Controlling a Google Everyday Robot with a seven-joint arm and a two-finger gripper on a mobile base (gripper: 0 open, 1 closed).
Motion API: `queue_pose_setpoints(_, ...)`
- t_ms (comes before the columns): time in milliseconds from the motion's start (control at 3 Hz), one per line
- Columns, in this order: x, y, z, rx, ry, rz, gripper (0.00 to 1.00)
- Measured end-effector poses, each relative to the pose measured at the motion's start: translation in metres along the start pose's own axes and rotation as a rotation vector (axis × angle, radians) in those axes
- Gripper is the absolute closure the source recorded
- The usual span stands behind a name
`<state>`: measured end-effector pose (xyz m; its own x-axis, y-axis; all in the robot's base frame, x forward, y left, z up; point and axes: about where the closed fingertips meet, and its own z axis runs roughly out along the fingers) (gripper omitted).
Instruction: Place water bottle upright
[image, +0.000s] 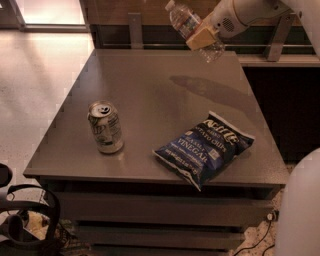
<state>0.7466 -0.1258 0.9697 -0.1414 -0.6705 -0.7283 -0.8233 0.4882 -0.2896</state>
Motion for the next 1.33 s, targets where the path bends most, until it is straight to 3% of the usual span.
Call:
queue_pose_setpoints(333,0.016,0.028,0.003,0.004,-0.08,0.005,1.0)
queue_pose_setpoints(667,0.021,0.033,0.009,-0.005,-0.146,0.001,1.0)
queue_pose_setpoints(1333,-0.002,0.027,0.025,-0.067,-0.318,-0.018,1.0)
